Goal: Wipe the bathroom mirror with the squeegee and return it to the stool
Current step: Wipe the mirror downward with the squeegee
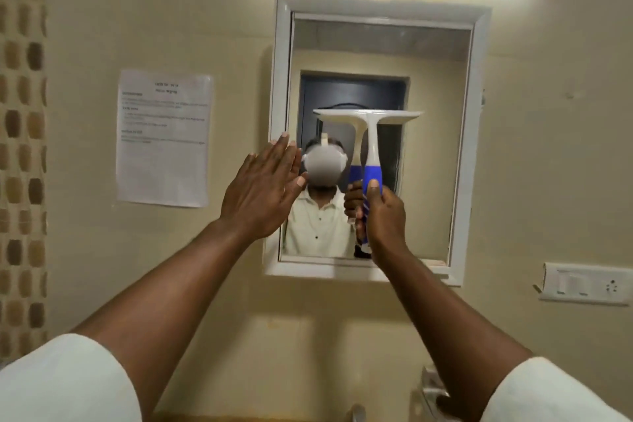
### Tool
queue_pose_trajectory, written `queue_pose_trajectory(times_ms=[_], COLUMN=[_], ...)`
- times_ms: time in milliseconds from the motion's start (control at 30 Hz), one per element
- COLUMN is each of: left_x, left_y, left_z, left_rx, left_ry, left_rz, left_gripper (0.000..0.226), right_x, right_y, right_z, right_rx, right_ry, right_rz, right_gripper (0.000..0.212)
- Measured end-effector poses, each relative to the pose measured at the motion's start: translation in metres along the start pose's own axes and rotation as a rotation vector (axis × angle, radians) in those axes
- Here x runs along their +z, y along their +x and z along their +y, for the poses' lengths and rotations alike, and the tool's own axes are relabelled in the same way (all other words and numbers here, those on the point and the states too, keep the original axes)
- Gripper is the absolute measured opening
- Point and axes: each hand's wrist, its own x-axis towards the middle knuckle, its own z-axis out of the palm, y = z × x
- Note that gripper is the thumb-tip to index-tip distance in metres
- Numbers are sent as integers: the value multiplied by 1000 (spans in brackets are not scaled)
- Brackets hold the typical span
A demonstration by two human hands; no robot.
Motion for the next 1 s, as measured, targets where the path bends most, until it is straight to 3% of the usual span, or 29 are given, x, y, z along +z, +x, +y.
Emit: queue_pose_trajectory(times_ms=[133,367,1000], left_x=[-24,-49,-34], left_y=[58,112,117], left_z=[7,17,18], left_rx=[42,93,93], left_ry=[40,71,102], left_rz=[104,218,204], left_gripper=[59,60,67], right_x=[0,-5,-15], right_y=[53,96,115], right_z=[-49,-89,-87], right_rx=[-41,-70,-97], right_ry=[62,136,116], right_rz=[8,-38,-54], right_gripper=[45,35,43])
